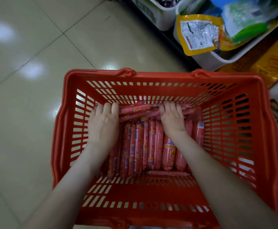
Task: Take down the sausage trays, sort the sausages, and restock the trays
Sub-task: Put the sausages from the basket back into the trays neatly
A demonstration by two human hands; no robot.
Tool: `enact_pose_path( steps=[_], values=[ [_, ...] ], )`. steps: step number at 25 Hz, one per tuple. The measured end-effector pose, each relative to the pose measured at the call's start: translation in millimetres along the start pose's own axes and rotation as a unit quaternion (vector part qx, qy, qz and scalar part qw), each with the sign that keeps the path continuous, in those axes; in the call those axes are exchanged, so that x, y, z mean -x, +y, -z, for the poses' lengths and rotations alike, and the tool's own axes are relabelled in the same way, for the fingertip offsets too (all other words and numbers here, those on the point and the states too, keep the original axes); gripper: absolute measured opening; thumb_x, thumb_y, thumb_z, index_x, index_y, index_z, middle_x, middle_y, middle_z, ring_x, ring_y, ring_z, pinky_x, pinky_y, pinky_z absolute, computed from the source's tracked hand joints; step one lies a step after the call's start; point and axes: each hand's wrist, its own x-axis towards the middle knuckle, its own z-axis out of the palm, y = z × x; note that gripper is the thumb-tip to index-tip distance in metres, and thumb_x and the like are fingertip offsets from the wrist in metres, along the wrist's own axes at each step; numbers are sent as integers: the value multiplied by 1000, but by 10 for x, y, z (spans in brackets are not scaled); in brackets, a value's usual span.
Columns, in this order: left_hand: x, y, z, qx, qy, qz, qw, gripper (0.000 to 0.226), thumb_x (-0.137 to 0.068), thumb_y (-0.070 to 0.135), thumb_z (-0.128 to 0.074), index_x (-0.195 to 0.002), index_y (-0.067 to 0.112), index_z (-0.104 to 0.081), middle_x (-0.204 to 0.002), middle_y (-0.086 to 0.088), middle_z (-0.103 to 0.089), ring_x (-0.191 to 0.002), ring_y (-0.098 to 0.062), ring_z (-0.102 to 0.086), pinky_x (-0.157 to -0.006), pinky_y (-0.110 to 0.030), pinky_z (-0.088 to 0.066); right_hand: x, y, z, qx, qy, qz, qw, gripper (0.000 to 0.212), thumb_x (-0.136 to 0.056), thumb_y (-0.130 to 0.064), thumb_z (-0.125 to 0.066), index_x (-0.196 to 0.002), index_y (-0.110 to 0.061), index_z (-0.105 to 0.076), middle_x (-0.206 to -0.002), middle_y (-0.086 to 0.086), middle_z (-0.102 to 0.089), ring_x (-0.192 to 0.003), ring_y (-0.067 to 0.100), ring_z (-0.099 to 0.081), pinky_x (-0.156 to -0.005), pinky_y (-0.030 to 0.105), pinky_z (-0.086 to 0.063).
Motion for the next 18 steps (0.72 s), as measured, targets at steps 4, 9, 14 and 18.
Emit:
enact_pose_path(
  steps=[4, 9, 14, 18],
  values=[
    [22, 83, 88, 0, 7, 7, 1000, 28, -65, -2, -70, -90, -1, -58, -75, -18, -59, -69, -39, -58, -63, -43, -51, 140, 104, 232, -73, -61, -8, 995, 37, -73, 3, -58, -110, -5, -59, -98, 15, -65, -93, 32, -61, -87, 42, -43],
    [-9, 678, 637, 195, -75, 81, 975, 35, -78, 14, -69, -104, -1, -52, -95, -23, -60, -88, -43, -57, -69, -44, -43, 538, 680, 1113, -338, -32, -154, 928, 32, -84, -12, -63, -115, -6, -55, -101, 15, -66, -95, 33, -61, -79, 38, -46],
    [192, 1797, 1389, 482, -209, 28, 850, 32, -82, 38, -68, -102, 14, -60, -95, -10, -69, -94, -27, -64, -77, -33, -46, 1349, 1289, 2100, -793, 77, -388, 464, 11, -91, -4, -55, -99, -3, -63, -82, 10, -69, -73, 19, -67, -75, 35, -55],
    [801, 2684, 1668, 522, -351, -108, 770, 30, -82, 34, -71, -102, 17, -58, -84, -1, -68, -91, -25, -66, -67, -24, -43, 2405, 1636, 2382, -829, 105, -441, 326, 14, -90, -4, -49, -96, 1, -61, -75, 12, -70, -64, 20, -68, -56, 31, -56]
  ],
)
